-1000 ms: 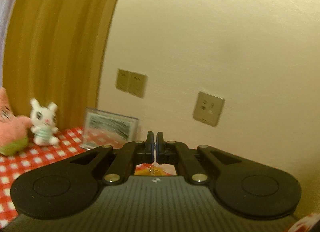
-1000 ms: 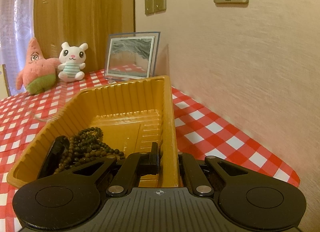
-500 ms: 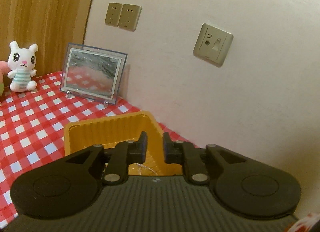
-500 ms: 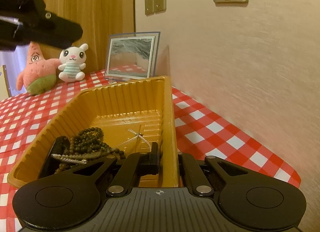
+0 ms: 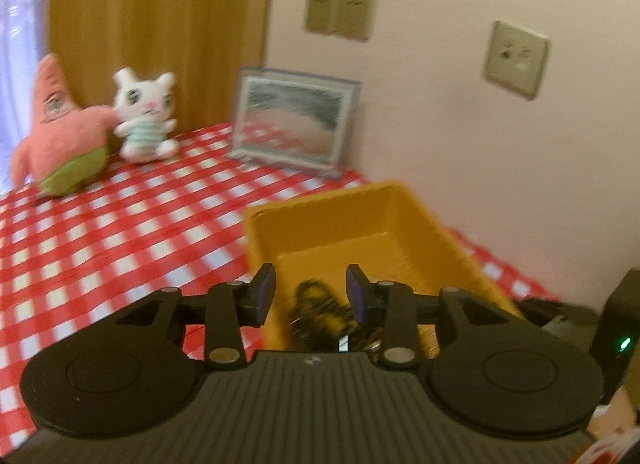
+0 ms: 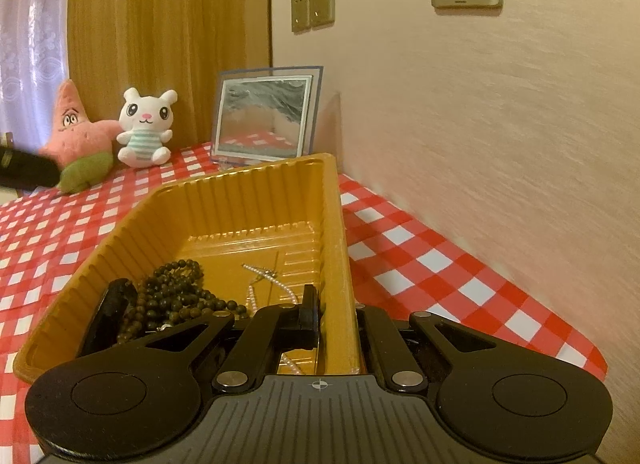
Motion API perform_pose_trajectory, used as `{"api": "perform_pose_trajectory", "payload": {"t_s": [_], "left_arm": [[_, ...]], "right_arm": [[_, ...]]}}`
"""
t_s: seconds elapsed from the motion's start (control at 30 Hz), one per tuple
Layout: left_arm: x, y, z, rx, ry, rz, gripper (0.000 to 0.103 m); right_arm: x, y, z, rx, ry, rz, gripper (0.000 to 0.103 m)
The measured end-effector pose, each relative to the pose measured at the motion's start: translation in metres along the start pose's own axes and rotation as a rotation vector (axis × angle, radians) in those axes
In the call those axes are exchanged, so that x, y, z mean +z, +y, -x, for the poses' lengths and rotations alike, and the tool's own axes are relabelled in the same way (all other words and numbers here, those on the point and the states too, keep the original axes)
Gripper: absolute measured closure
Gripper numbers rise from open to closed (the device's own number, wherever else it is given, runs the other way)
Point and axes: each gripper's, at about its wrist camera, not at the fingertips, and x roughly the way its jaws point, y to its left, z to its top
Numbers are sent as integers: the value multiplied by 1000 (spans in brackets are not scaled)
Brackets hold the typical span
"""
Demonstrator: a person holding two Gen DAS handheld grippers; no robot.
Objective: Organize jewelry
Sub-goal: 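Open the left tool and withdraw it from the tray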
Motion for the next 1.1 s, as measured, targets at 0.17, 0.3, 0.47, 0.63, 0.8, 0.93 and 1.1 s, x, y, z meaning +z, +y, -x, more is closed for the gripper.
{"api": "perform_pose_trajectory", "payload": {"t_s": [0.17,0.3,0.47,0.63,0.8,0.93,1.1], "left_arm": [[-13,27,9,93,13,23,68],[-23,46,15,153,28,54,64],[-36,64,20,201,52,100,62],[-51,70,21,248,78,104,60],[-63,74,26,261,92,125,57],[-69,77,31,271,97,136,57],[-74,82,35,284,102,152,56]], "right_arm": [[2,9,-11,18,0,15,99],[4,18,-22,50,-1,26,99],[11,18,-36,88,0,28,99],[16,12,-50,127,9,14,99],[16,5,-60,171,12,20,99],[18,-5,-71,240,22,21,99],[23,-10,-79,278,25,33,99]]}}
